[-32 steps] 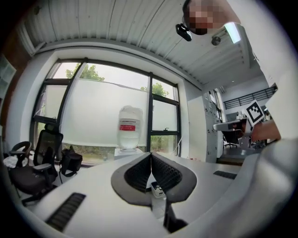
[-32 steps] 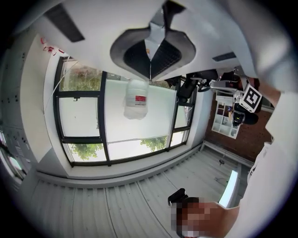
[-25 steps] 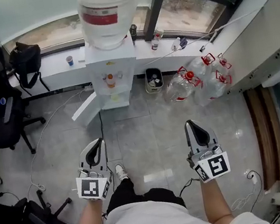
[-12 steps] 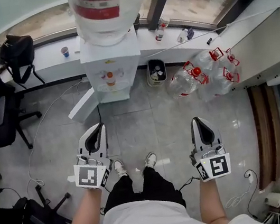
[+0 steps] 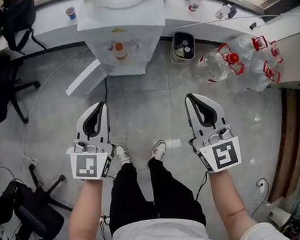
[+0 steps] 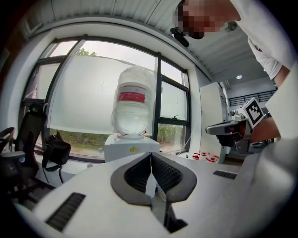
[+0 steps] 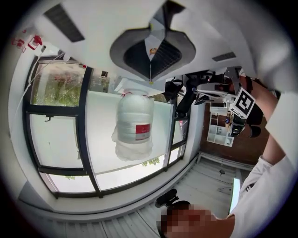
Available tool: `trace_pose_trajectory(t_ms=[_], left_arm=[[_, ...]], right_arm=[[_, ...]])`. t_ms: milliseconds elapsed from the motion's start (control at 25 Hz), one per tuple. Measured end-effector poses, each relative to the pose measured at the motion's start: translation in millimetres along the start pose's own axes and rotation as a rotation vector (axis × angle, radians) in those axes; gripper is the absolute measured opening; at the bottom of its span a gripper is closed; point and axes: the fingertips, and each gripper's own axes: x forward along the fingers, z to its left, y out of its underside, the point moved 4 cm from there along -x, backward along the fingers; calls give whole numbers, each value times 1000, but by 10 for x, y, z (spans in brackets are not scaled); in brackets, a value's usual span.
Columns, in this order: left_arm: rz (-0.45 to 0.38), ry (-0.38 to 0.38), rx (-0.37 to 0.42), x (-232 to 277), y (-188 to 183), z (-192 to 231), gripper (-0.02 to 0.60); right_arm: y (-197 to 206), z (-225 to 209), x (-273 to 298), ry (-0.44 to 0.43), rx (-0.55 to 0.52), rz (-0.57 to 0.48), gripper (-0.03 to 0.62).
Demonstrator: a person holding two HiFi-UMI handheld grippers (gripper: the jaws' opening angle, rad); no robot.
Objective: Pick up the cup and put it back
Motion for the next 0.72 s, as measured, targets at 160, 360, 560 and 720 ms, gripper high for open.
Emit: trace_pose_trajectory(t_ms=[160,360,560,720], left_arm=[[32,-14,2,282,541,83,25],[62,-2,-9,638,1482,138,26],[56,52,5,1021,2565,184,91],[42,68,35,1362,3424,315,104]], right_arm=[[499,40,357,-34,7,-4,20],[1430,153,676,-83,41,27,21],[2439,307,975,-106,33,14,20],[3190,438,1226,-110,13,-5,21]])
